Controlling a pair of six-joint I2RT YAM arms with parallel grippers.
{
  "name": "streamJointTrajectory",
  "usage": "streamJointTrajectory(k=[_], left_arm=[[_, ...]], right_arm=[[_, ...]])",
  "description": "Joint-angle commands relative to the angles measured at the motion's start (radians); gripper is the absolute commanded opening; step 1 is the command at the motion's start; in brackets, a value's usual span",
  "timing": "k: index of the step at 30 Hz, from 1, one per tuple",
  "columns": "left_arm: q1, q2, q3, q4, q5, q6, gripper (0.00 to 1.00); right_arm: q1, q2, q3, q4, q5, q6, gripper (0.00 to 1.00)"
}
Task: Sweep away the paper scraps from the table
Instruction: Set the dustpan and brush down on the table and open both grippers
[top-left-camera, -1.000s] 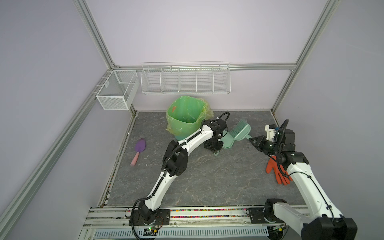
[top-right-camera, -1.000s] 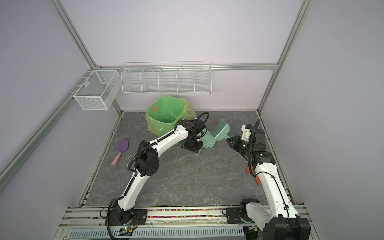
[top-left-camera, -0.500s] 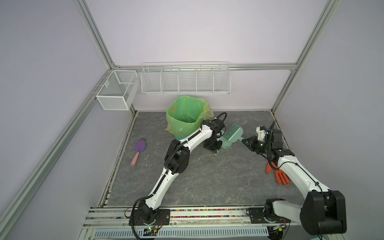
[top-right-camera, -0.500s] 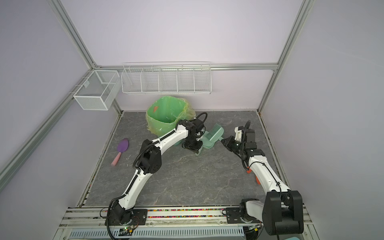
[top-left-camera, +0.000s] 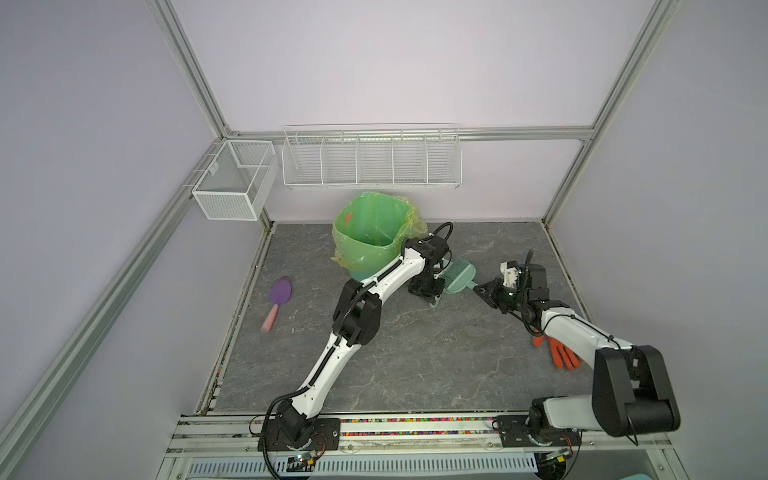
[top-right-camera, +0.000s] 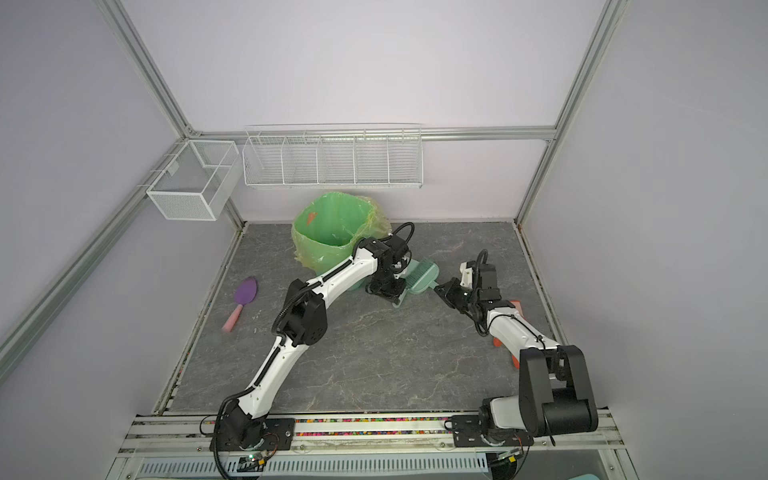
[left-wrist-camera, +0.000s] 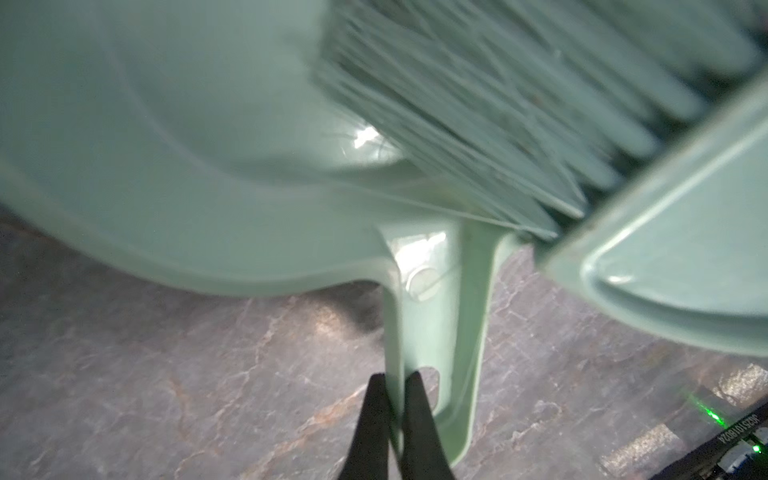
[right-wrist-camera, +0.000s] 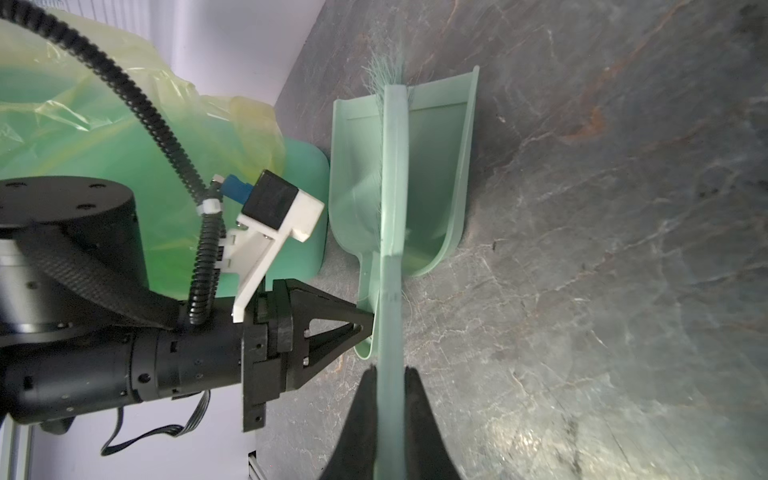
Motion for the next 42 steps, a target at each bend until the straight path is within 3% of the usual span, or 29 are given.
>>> streamJointTrajectory(k=[1, 7, 15, 21, 22, 25, 27, 28, 30, 36, 42], left_arm=[[0.002, 0.007, 0.028, -0.026, -0.039, -0.009, 0.09], [-0.001, -0.027, 0.004, -0.011, -0.055, -0.02, 0.22], [-0.012, -0.084, -0.011, -0.033, -0.118, -0.011, 0.53], [-0.026, -0.154, -0.058, -0.046, -0.177, -0.004, 0.68], [-0.031, -0.168, -0.066, -0.047, -0.183, -0.003, 0.72], [-0.049, -0.201, -0.084, -0.052, -0.193, -0.002, 0.99], [-0.065, -0.223, -0.089, -0.065, -0.205, -0.001, 1.0], [-0.076, -0.237, -0.092, -0.07, -0.218, 0.001, 0.99], [-0.096, -0.261, -0.097, -0.082, -0.234, 0.002, 1.0], [-0.143, -0.375, -0.193, -0.066, -0.252, -0.018, 1.0], [-0.165, -0.582, -0.452, 0.05, -0.315, -0.072, 1.0]], right_arm=[[0.004, 0.024, -0.017, 0.022, 0.014, 0.016, 0.19], [0.005, 0.015, -0.013, -0.047, 0.033, -0.008, 0.42], [0.004, -0.056, -0.001, -0.199, 0.076, -0.063, 0.64], [0.005, -0.154, 0.024, -0.366, 0.164, -0.125, 0.8], [0.005, -0.172, 0.024, -0.381, 0.172, -0.131, 0.82], [0.004, -0.217, 0.03, -0.427, 0.189, -0.145, 0.87], [0.004, -0.241, 0.035, -0.456, 0.195, -0.156, 0.9], [0.005, -0.253, 0.038, -0.471, 0.201, -0.163, 1.0], [0.004, -0.273, 0.045, -0.499, 0.214, -0.176, 0.93], [-0.002, -0.317, 0.075, -0.57, 0.261, -0.21, 0.91], [-0.021, -0.345, 0.114, -0.634, 0.32, -0.252, 0.89]])
